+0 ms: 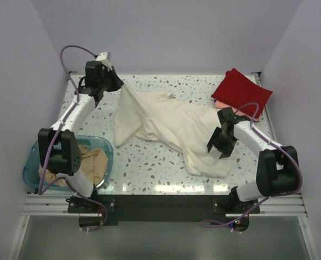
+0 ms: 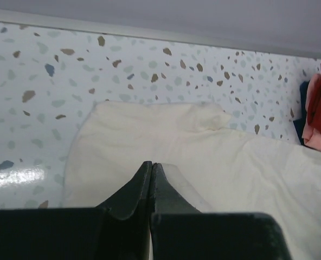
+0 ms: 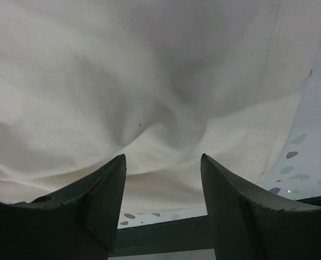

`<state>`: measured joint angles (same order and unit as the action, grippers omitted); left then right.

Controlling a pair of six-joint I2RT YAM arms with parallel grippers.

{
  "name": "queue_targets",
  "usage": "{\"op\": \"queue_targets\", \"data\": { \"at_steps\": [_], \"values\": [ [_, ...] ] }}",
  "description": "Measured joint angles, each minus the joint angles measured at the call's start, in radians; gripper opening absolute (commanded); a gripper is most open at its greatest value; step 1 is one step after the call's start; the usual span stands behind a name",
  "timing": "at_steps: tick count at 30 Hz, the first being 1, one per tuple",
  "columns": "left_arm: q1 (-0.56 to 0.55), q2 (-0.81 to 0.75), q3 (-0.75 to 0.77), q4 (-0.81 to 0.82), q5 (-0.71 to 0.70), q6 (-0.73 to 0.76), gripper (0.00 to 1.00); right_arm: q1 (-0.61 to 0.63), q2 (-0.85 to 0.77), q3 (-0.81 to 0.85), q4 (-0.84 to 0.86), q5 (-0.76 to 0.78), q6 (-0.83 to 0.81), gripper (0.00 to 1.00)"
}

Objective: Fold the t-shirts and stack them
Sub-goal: Flatten the tshirt out

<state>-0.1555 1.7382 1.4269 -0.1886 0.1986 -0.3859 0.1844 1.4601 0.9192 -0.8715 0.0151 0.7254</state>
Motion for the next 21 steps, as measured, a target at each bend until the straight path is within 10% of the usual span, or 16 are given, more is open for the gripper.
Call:
{"op": "queue_targets", "data": {
  "at_steps": [21],
  "values": [
    [0.273,-0.121,-0.125,-0.03,-0.014,-0.016,0.0,0.002,-0.078,-0.045,-0.084,0.039,0.0,0.71]
  ]
}}
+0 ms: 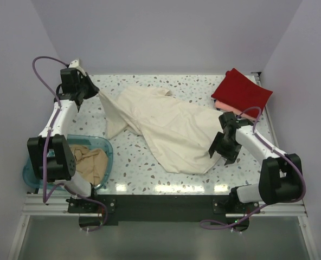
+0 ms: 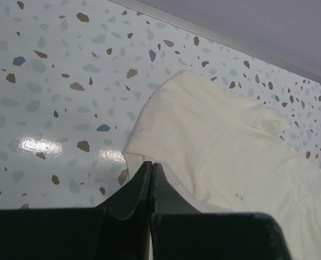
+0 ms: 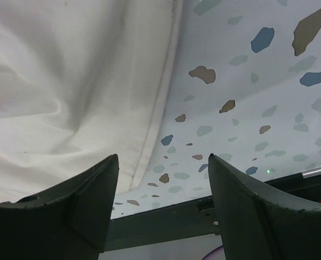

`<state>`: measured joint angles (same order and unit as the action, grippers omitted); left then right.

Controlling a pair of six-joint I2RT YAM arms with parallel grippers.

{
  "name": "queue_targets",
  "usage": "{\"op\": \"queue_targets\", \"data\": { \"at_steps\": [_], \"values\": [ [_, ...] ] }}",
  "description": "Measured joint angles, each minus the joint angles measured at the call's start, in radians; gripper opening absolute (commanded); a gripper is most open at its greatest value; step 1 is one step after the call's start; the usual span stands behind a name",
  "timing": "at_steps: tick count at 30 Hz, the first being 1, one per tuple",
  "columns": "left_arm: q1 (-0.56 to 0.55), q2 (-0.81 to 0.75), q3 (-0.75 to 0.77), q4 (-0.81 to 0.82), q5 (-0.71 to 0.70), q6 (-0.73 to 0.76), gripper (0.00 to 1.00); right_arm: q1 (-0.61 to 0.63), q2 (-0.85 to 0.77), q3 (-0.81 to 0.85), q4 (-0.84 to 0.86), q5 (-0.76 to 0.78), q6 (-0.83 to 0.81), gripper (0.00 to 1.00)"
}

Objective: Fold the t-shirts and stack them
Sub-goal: Flatten the tshirt out

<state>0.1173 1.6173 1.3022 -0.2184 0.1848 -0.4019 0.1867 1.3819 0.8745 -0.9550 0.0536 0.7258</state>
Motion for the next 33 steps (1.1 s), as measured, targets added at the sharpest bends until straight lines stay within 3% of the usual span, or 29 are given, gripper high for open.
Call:
{"op": "queue_targets", "data": {
  "at_steps": [11,14,16,17,18,20,21,27,33],
  "values": [
    [-0.008,0.0,0.0,0.0,0.028,0.0,0.0,0.072,0.078,-0.056,0.058,-0.05,-0.002,0.69],
    [-0.008,-0.002,-0.003,0.001,0.03,-0.001,0.0,0.108,0.155,-0.056,0.097,-0.069,-0.008,0.62],
    [-0.008,-0.004,-0.008,0.0,0.032,-0.001,0.0,0.129,0.202,-0.034,0.097,-0.095,-0.019,0.39],
    [-0.008,-0.004,-0.008,0.0,0.032,-0.001,0.0,0.135,0.21,-0.031,0.095,-0.097,-0.023,0.39],
    [-0.008,-0.005,-0.008,0.0,0.032,-0.001,0.0,0.14,0.216,-0.026,0.093,-0.099,-0.027,0.31],
    [-0.008,-0.009,-0.008,0.0,0.032,-0.001,0.0,0.145,0.224,-0.019,0.088,-0.104,-0.047,0.03],
    [-0.008,-0.012,-0.008,0.0,0.032,-0.001,0.0,0.146,0.225,-0.018,0.087,-0.106,-0.05,0.0],
    [-0.007,-0.036,-0.008,-0.002,0.026,0.001,0.0,0.149,0.195,0.01,0.057,-0.122,-0.048,0.0],
    [0.012,-0.061,-0.008,-0.01,0.02,0.002,0.0,0.149,-0.037,0.214,-0.108,-0.127,-0.041,0.0]
  ]
}}
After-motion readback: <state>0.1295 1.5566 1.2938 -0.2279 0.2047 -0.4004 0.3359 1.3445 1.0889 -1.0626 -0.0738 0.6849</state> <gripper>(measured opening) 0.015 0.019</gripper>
